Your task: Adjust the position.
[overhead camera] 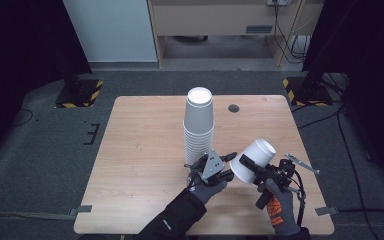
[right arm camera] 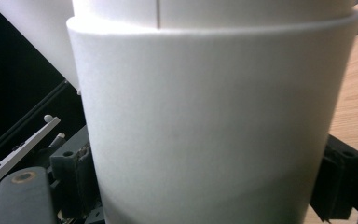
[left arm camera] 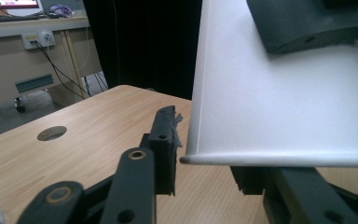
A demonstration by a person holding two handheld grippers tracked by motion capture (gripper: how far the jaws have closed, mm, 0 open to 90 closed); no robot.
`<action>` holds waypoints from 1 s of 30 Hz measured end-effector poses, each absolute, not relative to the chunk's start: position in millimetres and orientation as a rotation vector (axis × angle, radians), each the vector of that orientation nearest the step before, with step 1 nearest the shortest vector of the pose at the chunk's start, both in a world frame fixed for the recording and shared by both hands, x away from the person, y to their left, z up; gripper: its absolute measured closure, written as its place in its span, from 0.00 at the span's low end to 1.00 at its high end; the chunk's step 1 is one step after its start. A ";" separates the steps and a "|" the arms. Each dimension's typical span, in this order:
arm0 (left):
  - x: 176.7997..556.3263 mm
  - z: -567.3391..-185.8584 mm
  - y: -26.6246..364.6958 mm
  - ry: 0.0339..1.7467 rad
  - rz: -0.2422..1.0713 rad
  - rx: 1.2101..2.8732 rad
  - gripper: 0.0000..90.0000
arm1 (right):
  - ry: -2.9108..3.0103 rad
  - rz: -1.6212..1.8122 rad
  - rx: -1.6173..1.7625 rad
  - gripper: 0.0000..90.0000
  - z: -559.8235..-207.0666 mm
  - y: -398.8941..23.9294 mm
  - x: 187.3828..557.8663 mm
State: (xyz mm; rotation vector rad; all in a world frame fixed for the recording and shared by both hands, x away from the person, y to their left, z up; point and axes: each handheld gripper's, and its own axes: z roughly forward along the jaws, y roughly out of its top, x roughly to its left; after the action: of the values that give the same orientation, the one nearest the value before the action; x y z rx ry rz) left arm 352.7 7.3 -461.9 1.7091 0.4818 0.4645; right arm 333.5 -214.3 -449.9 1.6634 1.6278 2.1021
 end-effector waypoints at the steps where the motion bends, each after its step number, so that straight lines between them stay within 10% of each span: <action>1: 352.6 -462.0 7.6 0.483 0.464 1.716 0.74 | 1.633 2.101 1.663 0.17 -450.1 -214.0 333.5; 19: 349.9 -466.3 13.6 0.469 0.466 1.743 0.89 | 1.652 2.097 1.670 0.15 -453.5 -212.9 336.0; 30: 350.8 -467.0 11.4 0.451 0.476 1.717 0.82 | 1.675 2.096 1.671 0.17 -454.3 -210.2 335.7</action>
State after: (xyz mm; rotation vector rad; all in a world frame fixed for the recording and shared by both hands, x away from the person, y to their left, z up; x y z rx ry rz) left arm 350.8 11.4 -467.0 1.7170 0.4507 0.4758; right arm 335.7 -210.2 -454.3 1.6708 1.6752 2.0962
